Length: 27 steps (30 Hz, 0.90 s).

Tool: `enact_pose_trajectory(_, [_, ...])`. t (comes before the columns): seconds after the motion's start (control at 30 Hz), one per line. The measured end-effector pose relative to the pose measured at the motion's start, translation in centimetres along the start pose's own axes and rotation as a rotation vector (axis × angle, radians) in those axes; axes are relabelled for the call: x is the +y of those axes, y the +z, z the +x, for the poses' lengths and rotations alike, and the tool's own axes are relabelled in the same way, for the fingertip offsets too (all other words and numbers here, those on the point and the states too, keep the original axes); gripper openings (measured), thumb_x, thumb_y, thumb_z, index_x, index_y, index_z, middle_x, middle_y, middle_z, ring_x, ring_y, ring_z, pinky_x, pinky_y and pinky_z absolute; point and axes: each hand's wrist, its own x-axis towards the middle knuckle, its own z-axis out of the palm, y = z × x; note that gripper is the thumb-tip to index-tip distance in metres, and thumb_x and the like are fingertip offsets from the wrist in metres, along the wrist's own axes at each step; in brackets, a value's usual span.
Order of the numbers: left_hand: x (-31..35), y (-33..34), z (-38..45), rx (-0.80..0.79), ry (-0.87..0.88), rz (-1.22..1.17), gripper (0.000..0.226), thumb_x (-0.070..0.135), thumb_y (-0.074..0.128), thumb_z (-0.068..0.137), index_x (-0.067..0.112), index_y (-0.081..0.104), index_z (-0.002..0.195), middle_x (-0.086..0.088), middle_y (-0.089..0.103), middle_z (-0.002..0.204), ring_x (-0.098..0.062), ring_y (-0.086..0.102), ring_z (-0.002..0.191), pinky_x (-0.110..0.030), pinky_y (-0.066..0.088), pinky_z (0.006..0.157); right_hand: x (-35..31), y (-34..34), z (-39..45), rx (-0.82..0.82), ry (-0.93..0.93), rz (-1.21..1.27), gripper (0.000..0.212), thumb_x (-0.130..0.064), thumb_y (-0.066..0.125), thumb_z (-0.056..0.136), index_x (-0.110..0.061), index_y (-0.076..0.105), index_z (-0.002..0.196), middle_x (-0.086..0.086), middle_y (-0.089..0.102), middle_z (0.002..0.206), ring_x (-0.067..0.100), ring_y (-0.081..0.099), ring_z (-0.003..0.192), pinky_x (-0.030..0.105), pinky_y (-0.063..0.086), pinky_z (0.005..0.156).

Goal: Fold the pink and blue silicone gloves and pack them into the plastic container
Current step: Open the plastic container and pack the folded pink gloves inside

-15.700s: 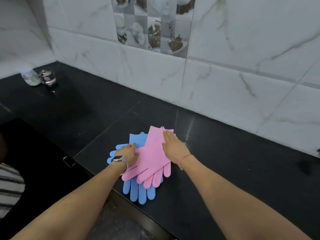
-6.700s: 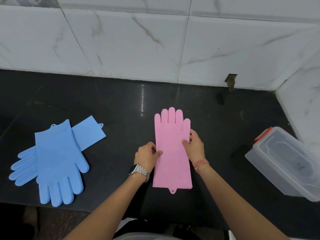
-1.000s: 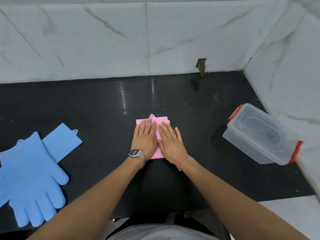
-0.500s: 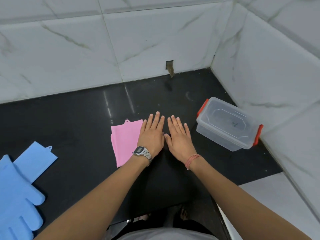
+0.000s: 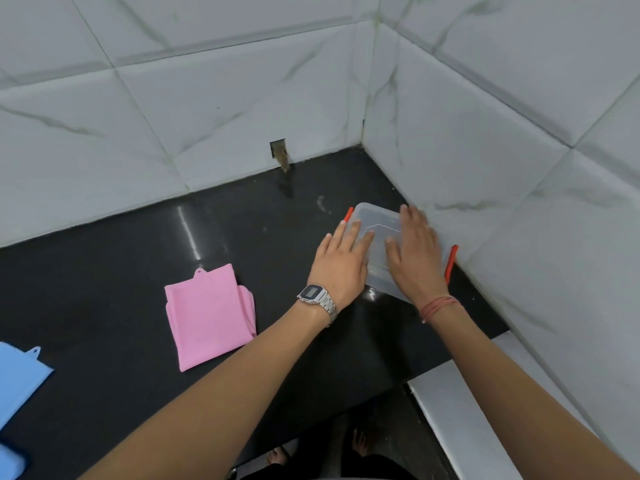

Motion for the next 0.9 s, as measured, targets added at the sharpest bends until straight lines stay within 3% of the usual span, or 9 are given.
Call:
enact_pose_trajectory(0.2, [2.6, 1.3, 1.4, -0.082, 0.016, 0.011, 0.048, 0.036, 0.037, 0.100, 0.029, 0.030, 0.147, -0.005, 0.016, 0.160, -0.029, 0.008, 0.148, -0.050, 0.012, 0.118, 4.8, -1.9, -0.3, 0.042, 0.242, 0.149, 0.064, -0.021, 0.044, 0.099, -0.004, 0.013, 0.153, 0.014, 0.018, 0.161, 0.027, 0.015, 0.148, 0.039, 0.015, 0.121])
enact_pose_trajectory(0.27, [3.2, 1.8, 1.6, -0.116, -0.009, 0.026, 0.047, 0.041, 0.034, 0.100, 0.031, 0.030, 0.146, -0.004, 0.016, 0.160, -0.032, 0.007, 0.147, -0.054, 0.009, 0.116, 5.8, -1.9, -0.4, 0.010, 0.350, 0.265, 0.067, -0.020, 0.046, 0.098, -0.004, 0.011, 0.154, 0.018, 0.036, 0.151, 0.034, 0.034, 0.140, 0.043, 0.027, 0.116])
enact_pose_trajectory(0.33, [3.6, 2.3, 1.7, -0.133, -0.041, 0.042, 0.047, 0.043, 0.029, 0.101, 0.033, 0.028, 0.147, -0.004, 0.016, 0.160, -0.034, 0.008, 0.147, -0.057, 0.005, 0.115, 6.5, -2.0, -0.5, -0.041, 0.479, 0.400, 0.066, -0.021, 0.045, 0.099, -0.010, 0.011, 0.154, 0.018, 0.055, 0.126, 0.039, 0.052, 0.122, 0.043, 0.040, 0.106])
enact_pose_trajectory(0.43, [3.5, 2.7, 1.8, -0.127, -0.062, 0.031, 0.048, 0.044, 0.024, 0.101, 0.035, 0.023, 0.148, -0.003, 0.015, 0.160, -0.035, 0.009, 0.146, -0.056, 0.000, 0.115, 7.4, -1.8, -0.8, -0.040, 0.529, 0.492, 0.048, -0.020, 0.042, 0.100, -0.010, 0.034, 0.147, 0.014, 0.059, 0.126, 0.028, 0.059, 0.106, 0.029, 0.044, 0.093])
enact_pose_trajectory(0.5, [3.1, 2.8, 2.0, -0.132, -0.058, 0.030, 0.049, 0.043, 0.023, 0.101, 0.036, 0.019, 0.149, -0.002, 0.012, 0.161, -0.035, 0.008, 0.147, -0.055, -0.001, 0.115, 7.7, -1.6, -1.1, 0.004, 0.486, 0.516, 0.035, -0.019, 0.042, 0.100, -0.012, 0.050, 0.133, 0.007, 0.063, 0.112, 0.011, 0.056, 0.078, 0.009, 0.043, 0.070])
enact_pose_trajectory(0.57, [2.8, 2.8, 2.2, -0.143, -0.052, 0.036, 0.050, 0.042, 0.022, 0.101, 0.037, 0.015, 0.150, -0.001, 0.009, 0.161, -0.033, 0.005, 0.147, -0.054, -0.002, 0.115, 7.9, -1.2, -1.2, 0.030, 0.465, 0.552, 0.030, -0.020, 0.042, 0.101, -0.014, 0.054, 0.128, 0.000, 0.059, 0.101, -0.005, 0.048, 0.070, -0.003, 0.036, 0.049])
enact_pose_trajectory(0.83, [1.8, 2.9, 2.5, -0.172, -0.019, 0.037, 0.051, 0.042, 0.019, 0.101, 0.039, 0.007, 0.151, 0.002, 0.002, 0.162, -0.030, -0.003, 0.148, -0.051, -0.009, 0.115, 7.5, 0.1, -1.8, 0.127, 0.500, 0.627, 0.031, -0.019, 0.039, 0.102, -0.014, 0.050, 0.131, -0.002, 0.056, 0.102, -0.010, 0.046, 0.074, -0.004, 0.036, 0.048])
enact_pose_trajectory(0.9, [1.6, 2.8, 2.5, -0.171, -0.007, 0.039, 0.051, 0.041, 0.019, 0.101, 0.039, 0.007, 0.151, 0.002, 0.002, 0.162, -0.030, -0.003, 0.148, -0.050, -0.010, 0.115, 7.5, 0.4, -1.9, 0.121, 0.535, 0.661, 0.032, -0.019, 0.037, 0.102, -0.017, 0.049, 0.131, -0.001, 0.058, 0.106, -0.003, 0.052, 0.076, -0.001, 0.041, 0.050])
